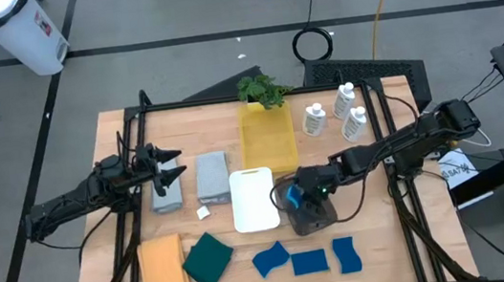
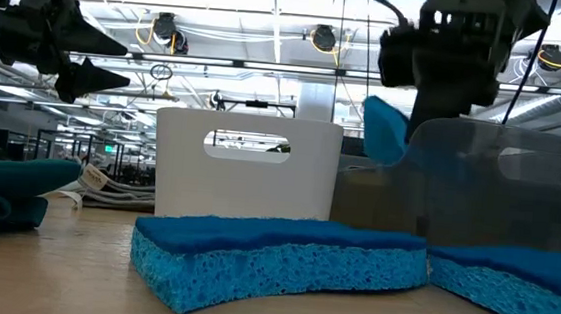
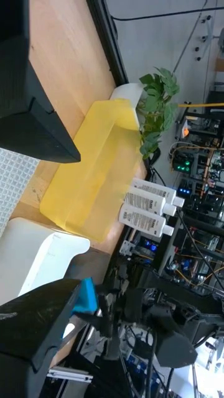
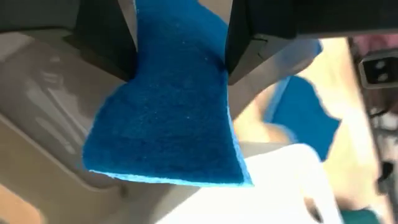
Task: Pick & Place Kitchen Items
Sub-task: Put the sponge wipe into the black bin
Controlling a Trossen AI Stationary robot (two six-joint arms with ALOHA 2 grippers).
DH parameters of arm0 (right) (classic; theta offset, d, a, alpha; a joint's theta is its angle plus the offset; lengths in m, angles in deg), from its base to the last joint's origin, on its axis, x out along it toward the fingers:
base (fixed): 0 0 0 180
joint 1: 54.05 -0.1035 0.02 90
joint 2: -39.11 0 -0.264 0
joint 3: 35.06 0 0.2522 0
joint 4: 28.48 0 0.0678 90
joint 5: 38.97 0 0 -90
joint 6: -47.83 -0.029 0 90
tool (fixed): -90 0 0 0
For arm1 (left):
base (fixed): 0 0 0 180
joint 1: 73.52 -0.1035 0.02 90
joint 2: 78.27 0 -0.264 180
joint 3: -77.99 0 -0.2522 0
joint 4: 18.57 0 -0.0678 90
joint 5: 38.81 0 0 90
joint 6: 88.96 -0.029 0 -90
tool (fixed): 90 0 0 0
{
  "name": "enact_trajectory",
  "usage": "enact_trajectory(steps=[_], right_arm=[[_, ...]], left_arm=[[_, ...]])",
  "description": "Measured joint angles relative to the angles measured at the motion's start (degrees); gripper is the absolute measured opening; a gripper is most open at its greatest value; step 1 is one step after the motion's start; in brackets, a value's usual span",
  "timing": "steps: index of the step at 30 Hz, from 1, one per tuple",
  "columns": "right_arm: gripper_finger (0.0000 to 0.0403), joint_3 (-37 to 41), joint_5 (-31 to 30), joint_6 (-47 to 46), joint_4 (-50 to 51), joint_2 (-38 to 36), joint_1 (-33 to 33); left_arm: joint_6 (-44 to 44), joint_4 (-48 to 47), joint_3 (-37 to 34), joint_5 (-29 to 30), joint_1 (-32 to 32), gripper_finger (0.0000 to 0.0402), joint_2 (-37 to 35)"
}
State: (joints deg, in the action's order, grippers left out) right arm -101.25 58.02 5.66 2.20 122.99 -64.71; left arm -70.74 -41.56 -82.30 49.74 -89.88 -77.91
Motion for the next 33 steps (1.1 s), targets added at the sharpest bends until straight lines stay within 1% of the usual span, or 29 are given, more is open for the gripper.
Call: enact_trajectory(steps=[3, 12, 15, 18, 22, 26, 27, 30, 33], right_arm=[[0.0217, 0.00, 2.24, 2.21, -3.28, -0.03, -0.05], [0.0305, 0.00, 2.29, 2.92, -3.80, 0.00, 1.21], [0.0329, 0.00, 2.27, 4.73, -3.85, 0.00, 1.34], [0.0345, 0.00, 2.25, 8.07, -3.84, 0.00, 1.38], [0.0349, 0.00, 2.17, 10.30, -3.86, 0.00, 1.36], [0.0341, 0.02, 1.88, 12.15, -5.82, 0.00, 1.10], [0.0337, 0.02, 1.51, 12.55, -6.98, 0.00, 0.85], [0.0323, 0.02, -2.48, 12.49, -11.00, 1.06, -0.29], [0.0297, 0.12, -2.46, 14.90, -14.38, 2.54, -1.42]], left_arm=[[0.00, 0.02, -0.01, 0.00, 0.02, 0.0324, 0.00], [0.00, 0.00, 0.01, 0.00, 0.01, 0.0324, 0.00], [0.00, 0.00, 0.00, 0.00, 0.00, 0.0324, -0.01], [0.00, 0.00, 0.00, 0.00, 0.00, 0.0324, 0.00], [0.00, 0.02, -0.01, 0.00, 0.00, 0.0324, 0.00], [0.00, 0.01, -0.01, 0.00, 0.00, 0.0324, 0.00], [0.00, 0.00, 0.01, 0.00, 0.00, 0.0324, -0.01], [0.00, 0.02, -0.01, 0.00, 0.02, 0.0324, 0.00], [0.00, 0.01, 0.01, 0.02, 0.02, 0.0324, 0.00]])
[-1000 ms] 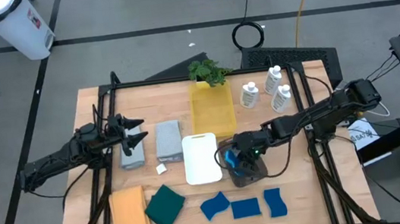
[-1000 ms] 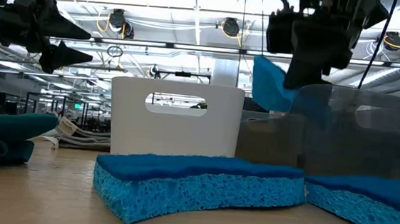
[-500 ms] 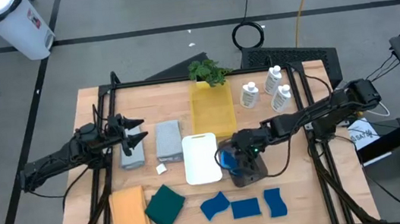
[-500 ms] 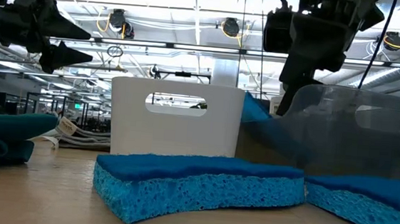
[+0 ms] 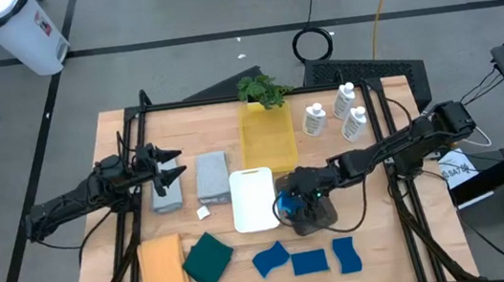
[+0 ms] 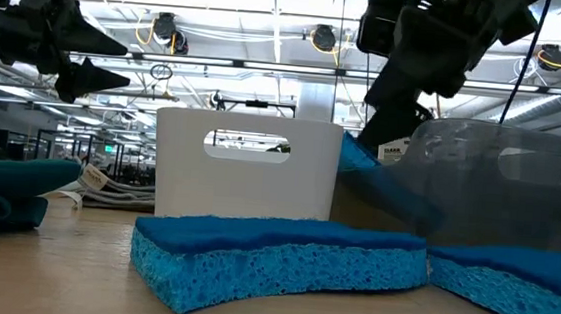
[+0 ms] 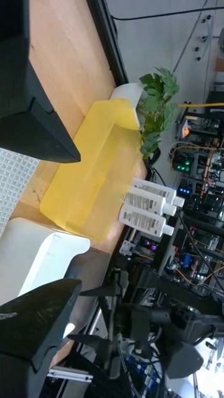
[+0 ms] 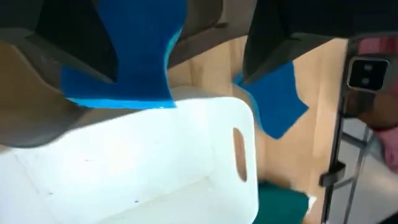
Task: Pick & Place Kitchen Items
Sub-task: Put the sponge wipe into the black bin
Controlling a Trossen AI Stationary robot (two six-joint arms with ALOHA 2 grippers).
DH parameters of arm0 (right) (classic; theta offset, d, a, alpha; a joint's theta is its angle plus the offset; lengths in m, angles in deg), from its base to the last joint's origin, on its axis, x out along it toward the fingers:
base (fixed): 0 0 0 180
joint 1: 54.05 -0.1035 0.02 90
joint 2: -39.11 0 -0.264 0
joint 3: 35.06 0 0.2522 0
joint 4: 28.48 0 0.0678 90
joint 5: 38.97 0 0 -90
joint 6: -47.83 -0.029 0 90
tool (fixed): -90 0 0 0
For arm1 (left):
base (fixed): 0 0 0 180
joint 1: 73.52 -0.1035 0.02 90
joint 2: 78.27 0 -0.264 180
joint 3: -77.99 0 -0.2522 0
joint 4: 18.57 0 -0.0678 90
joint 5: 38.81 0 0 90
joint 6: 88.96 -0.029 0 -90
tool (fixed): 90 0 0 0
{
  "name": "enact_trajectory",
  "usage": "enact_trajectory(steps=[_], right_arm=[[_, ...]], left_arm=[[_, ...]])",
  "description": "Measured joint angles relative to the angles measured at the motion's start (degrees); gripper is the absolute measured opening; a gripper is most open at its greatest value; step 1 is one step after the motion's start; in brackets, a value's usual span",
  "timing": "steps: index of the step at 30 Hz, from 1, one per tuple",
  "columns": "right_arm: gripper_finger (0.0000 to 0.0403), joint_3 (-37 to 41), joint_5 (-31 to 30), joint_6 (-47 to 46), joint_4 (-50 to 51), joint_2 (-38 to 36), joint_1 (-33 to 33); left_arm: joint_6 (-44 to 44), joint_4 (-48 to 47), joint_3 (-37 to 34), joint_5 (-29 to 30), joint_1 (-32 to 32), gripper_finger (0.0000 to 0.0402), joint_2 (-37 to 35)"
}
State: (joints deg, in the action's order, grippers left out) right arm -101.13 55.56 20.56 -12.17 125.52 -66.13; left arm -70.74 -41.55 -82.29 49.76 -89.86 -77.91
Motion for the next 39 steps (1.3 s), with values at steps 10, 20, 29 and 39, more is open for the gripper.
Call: enact_trajectory(steps=[10, 20, 29, 39], right_arm=[[0.0162, -0.01, -0.38, 2.52, -6.47, 3.88, -2.66], [0.0066, -0.14, -6.24, 2.90, -3.83, 5.45, -0.24], [0.0022, -0.07, -7.78, 5.58, -3.04, 5.57, 1.81], [0.0004, -0.07, -13.69, 5.49, 3.80, 5.55, 1.98]], left_arm=[[0.00, 0.00, 0.00, -0.02, -0.02, 0.0324, -0.01], [0.00, 0.01, -0.01, -0.02, -0.02, 0.0324, -0.01], [0.00, 0.00, -0.01, -0.02, -0.02, 0.0324, -0.01], [0.00, 0.00, 0.00, -0.02, -0.02, 0.0324, 0.00]])
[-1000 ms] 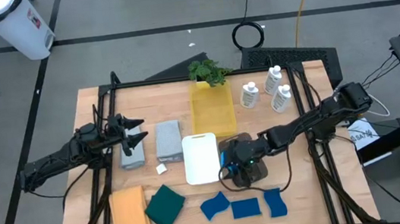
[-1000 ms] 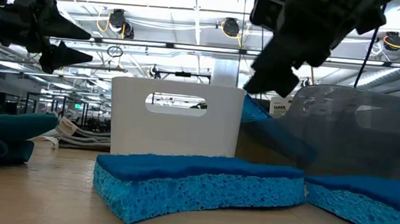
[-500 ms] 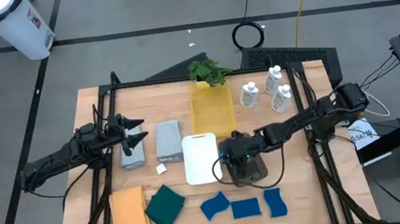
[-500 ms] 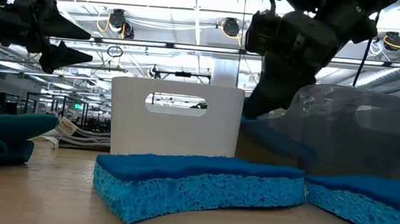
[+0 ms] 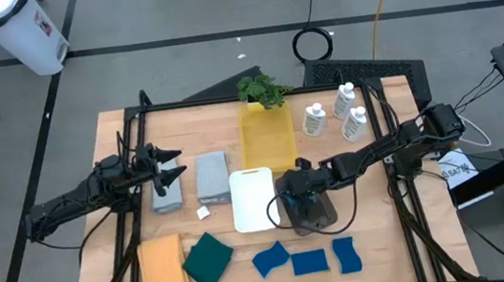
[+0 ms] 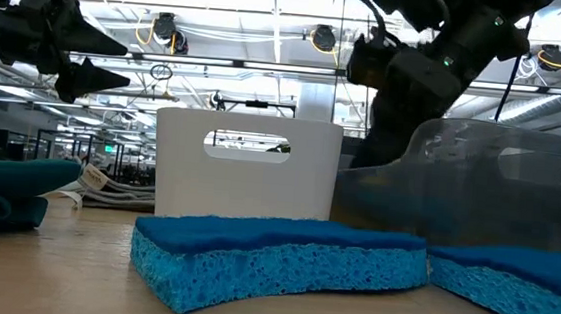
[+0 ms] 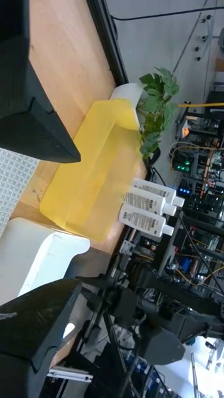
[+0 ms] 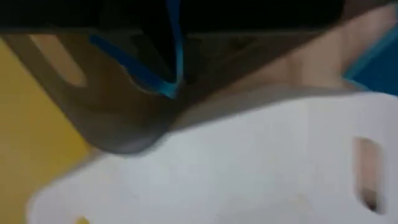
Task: Pick & Place Kitchen Items
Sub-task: Put the sponge wipe into the black bin, then adjust the black bin on the table
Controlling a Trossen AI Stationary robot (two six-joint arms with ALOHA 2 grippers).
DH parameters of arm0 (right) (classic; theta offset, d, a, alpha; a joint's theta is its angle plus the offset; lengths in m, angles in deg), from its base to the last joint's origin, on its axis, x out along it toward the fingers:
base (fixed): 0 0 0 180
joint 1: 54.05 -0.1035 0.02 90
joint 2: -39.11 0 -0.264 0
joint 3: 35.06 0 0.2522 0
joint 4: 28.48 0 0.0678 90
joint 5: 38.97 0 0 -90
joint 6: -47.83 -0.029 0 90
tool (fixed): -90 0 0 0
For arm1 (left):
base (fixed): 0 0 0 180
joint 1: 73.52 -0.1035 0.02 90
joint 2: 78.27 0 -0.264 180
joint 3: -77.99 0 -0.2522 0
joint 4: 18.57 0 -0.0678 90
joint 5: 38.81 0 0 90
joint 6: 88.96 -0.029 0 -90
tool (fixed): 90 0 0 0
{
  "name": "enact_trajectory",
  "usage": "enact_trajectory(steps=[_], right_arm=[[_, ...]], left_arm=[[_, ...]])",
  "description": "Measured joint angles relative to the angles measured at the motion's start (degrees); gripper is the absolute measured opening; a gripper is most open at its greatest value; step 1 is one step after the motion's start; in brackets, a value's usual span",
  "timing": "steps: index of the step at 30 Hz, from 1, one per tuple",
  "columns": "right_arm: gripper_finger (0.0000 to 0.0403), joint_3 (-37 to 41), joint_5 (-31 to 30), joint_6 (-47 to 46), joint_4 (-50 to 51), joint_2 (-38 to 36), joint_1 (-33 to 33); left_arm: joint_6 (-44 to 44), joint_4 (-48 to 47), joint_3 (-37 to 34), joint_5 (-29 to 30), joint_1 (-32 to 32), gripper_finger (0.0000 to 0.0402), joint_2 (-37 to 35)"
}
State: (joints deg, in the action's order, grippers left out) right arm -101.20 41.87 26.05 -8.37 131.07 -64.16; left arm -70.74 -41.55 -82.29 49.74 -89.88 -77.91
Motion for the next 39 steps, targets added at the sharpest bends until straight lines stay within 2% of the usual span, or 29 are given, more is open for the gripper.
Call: enact_trajectory(steps=[7, 9, 14, 18, 20, 22, 25, 31, 39], right_arm=[[0.0002, 0.00, 0.45, 0.38, 0.59, -1.65, -0.18], [0.0003, -0.07, 2.26, 0.37, 0.29, -3.23, -0.46], [0.0001, -0.07, 11.95, -3.11, 2.73, -10.50, -3.18], [0.0001, -0.04, 18.69, -4.80, 4.33, -15.10, -9.43], [0.0001, -0.04, 18.08, -1.51, 8.13, -16.94, -13.55], [0.0001, -0.04, 14.91, -0.10, 13.19, -18.17, -17.50], [0.0001, -0.02, 8.96, -7.05, 20.42, -19.48, -22.55], [0.0000, 0.00, -1.37, -20.45, 27.31, -18.89, -29.18], [0.0000, 0.00, -1.48, -28.58, 37.29, -15.42, -30.39]], left_arm=[[0.00, -0.01, 0.00, 0.01, 0.00, 0.0324, 0.00], [-0.02, 0.00, 0.00, 0.00, 0.00, 0.0324, -0.02], [0.00, 0.00, 0.00, 0.00, 0.00, 0.0324, -0.02], [-0.02, -0.01, -0.02, 0.00, 0.02, 0.0324, 0.00], [-0.02, 0.00, 0.00, 0.02, 0.00, 0.0324, 0.00], [0.00, 0.00, 0.00, 0.00, 0.00, 0.0324, -0.02], [0.00, -0.01, -0.01, 0.00, 0.01, 0.0324, -0.01], [0.00, 0.00, -0.01, 0.02, 0.01, 0.0324, -0.01], [0.00, 0.00, 0.00, 0.00, 0.00, 0.0324, 0.00]])
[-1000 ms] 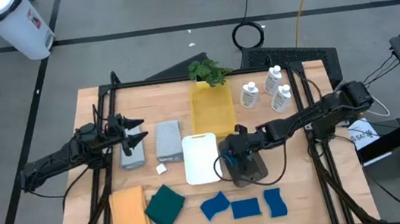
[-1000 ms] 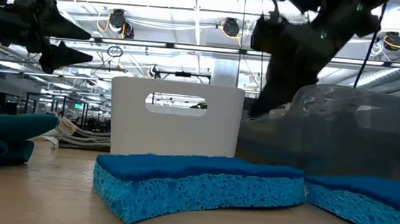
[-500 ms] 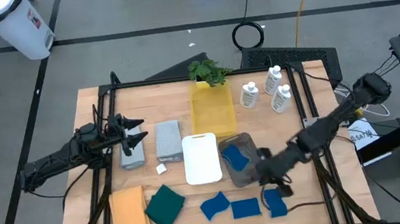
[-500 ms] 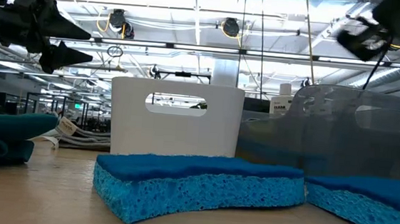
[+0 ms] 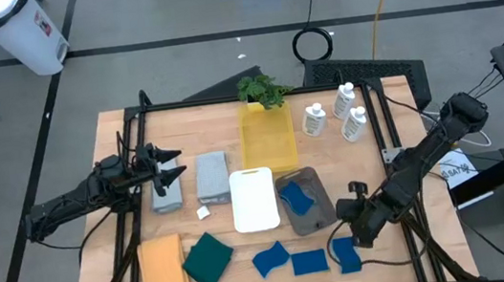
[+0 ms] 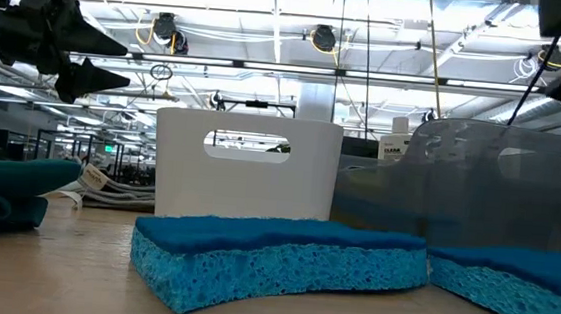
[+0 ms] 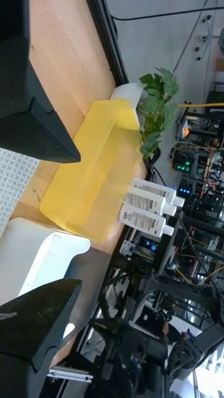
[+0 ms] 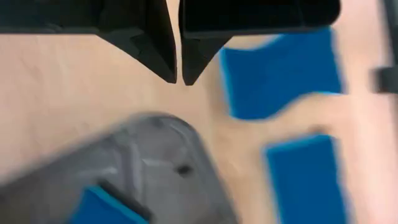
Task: Pick & Place Kitchen Items
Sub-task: Adjust the black bin on the table, then put the right sponge wipe into the black bin
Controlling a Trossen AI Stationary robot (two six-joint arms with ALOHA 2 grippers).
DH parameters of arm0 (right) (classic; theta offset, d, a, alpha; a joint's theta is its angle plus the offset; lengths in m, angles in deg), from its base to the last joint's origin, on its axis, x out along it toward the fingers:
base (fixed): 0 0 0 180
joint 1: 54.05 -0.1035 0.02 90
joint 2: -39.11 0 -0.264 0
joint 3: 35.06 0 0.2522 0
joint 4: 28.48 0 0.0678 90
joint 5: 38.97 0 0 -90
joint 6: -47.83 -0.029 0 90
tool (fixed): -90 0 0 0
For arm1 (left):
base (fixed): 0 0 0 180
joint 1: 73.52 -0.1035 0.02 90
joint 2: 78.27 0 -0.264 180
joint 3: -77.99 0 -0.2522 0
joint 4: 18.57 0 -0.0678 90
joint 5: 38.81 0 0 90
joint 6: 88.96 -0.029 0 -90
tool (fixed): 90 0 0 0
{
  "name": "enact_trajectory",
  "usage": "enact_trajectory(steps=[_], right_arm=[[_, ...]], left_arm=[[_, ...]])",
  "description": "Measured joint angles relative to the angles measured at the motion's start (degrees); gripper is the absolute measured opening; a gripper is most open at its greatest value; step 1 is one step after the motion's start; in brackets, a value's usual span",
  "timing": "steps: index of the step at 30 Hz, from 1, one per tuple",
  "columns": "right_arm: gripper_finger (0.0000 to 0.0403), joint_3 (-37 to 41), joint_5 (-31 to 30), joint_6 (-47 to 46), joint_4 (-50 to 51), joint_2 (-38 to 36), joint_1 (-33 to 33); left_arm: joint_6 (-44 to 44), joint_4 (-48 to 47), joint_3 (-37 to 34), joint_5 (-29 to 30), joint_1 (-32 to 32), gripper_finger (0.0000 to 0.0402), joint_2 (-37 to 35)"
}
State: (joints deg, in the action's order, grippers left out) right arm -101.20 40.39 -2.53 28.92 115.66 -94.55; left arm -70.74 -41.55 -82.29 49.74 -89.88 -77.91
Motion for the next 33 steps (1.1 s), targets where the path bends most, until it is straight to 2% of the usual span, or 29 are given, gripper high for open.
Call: enact_trajectory(steps=[5, 16, 21, 28, 33], right_arm=[[0.0000, 0.00, -3.21, 0.65, 1.40, 2.39, 1.83], [0.0000, 0.00, -2.82, 11.03, -10.54, 4.18, 7.29], [0.0000, 0.00, -2.83, 13.41, -9.88, 4.18, 8.33], [0.0000, 0.00, -1.09, 11.99, -5.77, 2.34, 7.85], [0.0000, 0.00, 0.42, 3.62, -7.02, 1.49, 4.50]], left_arm=[[-0.02, 0.00, 0.00, 0.00, 0.00, 0.0324, 0.00], [0.00, 0.00, -0.01, 0.01, 0.01, 0.0324, -0.01], [0.00, 0.00, 0.00, 0.02, 0.01, 0.0324, 0.00], [0.00, 0.00, 0.00, 0.02, 0.00, 0.0324, -0.01], [0.00, 0.00, 0.00, 0.02, 0.01, 0.0324, -0.01]])
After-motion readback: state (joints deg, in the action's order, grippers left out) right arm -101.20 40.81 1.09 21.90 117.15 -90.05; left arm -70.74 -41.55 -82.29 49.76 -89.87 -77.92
